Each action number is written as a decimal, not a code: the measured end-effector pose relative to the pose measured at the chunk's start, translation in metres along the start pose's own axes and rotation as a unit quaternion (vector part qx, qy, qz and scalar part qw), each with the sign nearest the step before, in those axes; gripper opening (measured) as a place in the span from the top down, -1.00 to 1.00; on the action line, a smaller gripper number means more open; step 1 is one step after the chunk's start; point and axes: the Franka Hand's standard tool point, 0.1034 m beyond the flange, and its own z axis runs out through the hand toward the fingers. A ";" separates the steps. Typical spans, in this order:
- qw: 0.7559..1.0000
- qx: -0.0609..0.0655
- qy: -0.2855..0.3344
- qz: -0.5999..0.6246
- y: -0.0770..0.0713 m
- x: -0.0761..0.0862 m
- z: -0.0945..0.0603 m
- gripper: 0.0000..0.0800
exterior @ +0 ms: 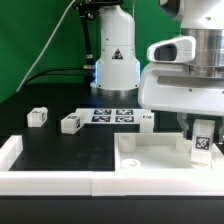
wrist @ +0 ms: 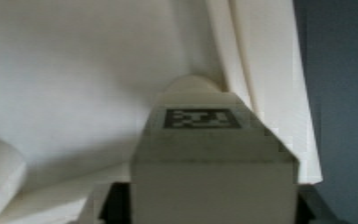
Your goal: Assemble one leg
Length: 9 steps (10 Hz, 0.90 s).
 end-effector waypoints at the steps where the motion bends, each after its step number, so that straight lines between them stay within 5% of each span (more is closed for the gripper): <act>1: 0.998 -0.001 0.000 0.066 0.002 0.002 0.001 0.27; 7: 0.934 -0.001 -0.009 0.356 0.005 0.000 0.002 0.27; 9: 0.940 -0.002 -0.010 0.341 0.005 0.000 0.002 0.27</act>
Offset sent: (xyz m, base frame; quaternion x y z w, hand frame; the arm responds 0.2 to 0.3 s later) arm 0.0004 -0.0178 -0.0068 -0.0562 0.0036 0.2986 0.9527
